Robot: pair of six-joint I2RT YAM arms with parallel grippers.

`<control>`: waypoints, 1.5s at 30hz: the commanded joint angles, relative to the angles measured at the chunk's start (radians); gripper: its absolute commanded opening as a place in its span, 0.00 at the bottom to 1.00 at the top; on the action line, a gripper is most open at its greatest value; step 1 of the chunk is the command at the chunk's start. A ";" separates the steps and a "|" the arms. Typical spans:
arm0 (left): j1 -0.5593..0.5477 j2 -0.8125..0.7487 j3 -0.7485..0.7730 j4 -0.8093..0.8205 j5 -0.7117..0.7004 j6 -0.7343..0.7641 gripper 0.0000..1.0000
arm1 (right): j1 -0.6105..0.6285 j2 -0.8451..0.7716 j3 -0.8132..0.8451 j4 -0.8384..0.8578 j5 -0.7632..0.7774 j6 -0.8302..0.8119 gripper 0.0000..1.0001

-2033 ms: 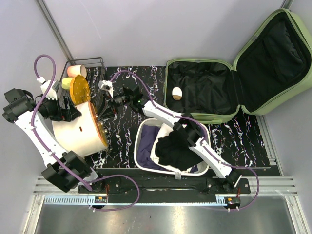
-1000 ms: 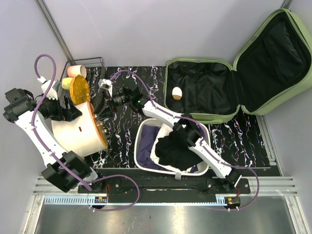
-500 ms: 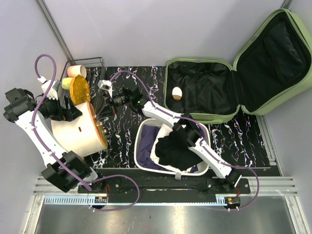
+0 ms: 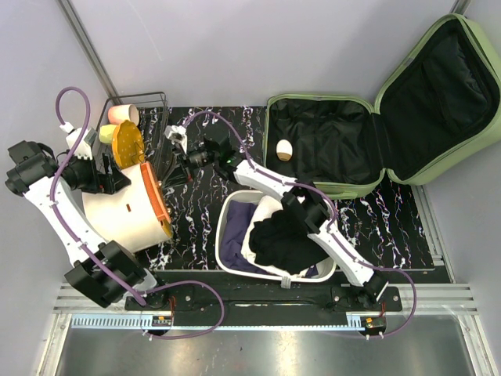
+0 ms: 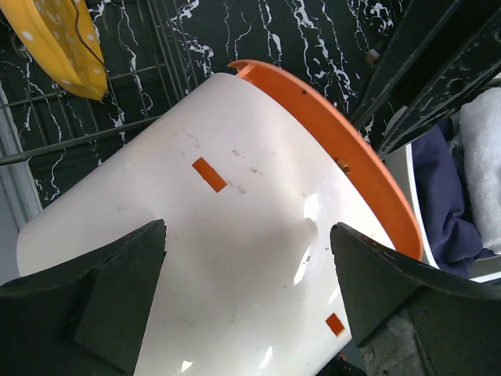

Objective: Open, take out, and arrange the luggage

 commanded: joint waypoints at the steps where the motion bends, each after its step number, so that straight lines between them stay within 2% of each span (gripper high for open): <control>1: -0.004 0.022 0.000 -0.144 -0.041 -0.007 0.89 | -0.059 -0.107 -0.084 0.046 0.036 0.003 0.00; 6: -0.002 0.026 0.004 -0.144 -0.056 -0.001 0.89 | -0.085 -0.145 -0.162 0.058 0.031 -0.007 0.00; 13: -0.004 0.034 0.004 -0.146 -0.041 -0.009 0.89 | -0.102 -0.159 -0.188 0.057 0.017 -0.011 0.00; 15: -0.004 0.036 0.009 -0.146 -0.042 -0.009 0.89 | -0.105 -0.158 -0.188 0.049 0.025 -0.017 0.03; 16: -0.004 0.036 0.010 -0.144 -0.042 -0.010 0.89 | -0.108 -0.159 -0.188 0.037 0.030 -0.020 0.11; 17: -0.004 0.036 0.014 -0.146 -0.044 -0.012 0.89 | -0.112 -0.162 -0.187 0.029 0.030 -0.022 0.34; 19: -0.004 0.031 0.024 -0.146 -0.042 -0.015 0.89 | -0.132 -0.178 -0.185 0.006 0.042 -0.025 0.48; 20: -0.004 0.026 0.027 -0.146 -0.038 -0.016 0.89 | -0.142 -0.185 -0.190 -0.003 0.050 -0.028 0.61; 24: -0.002 0.014 0.059 -0.144 -0.021 -0.027 0.90 | -0.197 -0.237 -0.213 -0.056 0.088 -0.043 0.72; 28: -0.004 0.014 0.105 -0.141 -0.006 -0.053 0.92 | -0.279 -0.306 -0.253 -0.144 0.149 -0.065 0.75; 32: -0.007 0.000 0.194 -0.112 -0.018 -0.110 0.94 | -0.361 -0.403 -0.317 -0.397 0.344 -0.178 0.74; 33: -0.008 -0.007 0.210 -0.100 -0.024 -0.130 0.94 | -0.381 -0.450 -0.343 -0.484 0.443 -0.233 0.75; 38: -0.013 -0.033 0.285 -0.015 -0.045 -0.222 0.96 | -0.461 -0.549 -0.489 -0.679 0.710 -0.443 0.78; 39: -0.013 -0.040 0.293 -0.006 -0.045 -0.234 0.96 | -0.470 -0.561 -0.500 -0.723 0.832 -0.460 0.79; 42: -0.017 -0.043 0.308 0.012 -0.027 -0.263 0.97 | -0.476 -0.563 -0.503 -0.838 1.005 -0.465 0.79; 45: -0.020 -0.040 0.310 0.020 -0.015 -0.279 0.97 | -0.478 -0.582 -0.550 -0.871 1.044 -0.462 0.79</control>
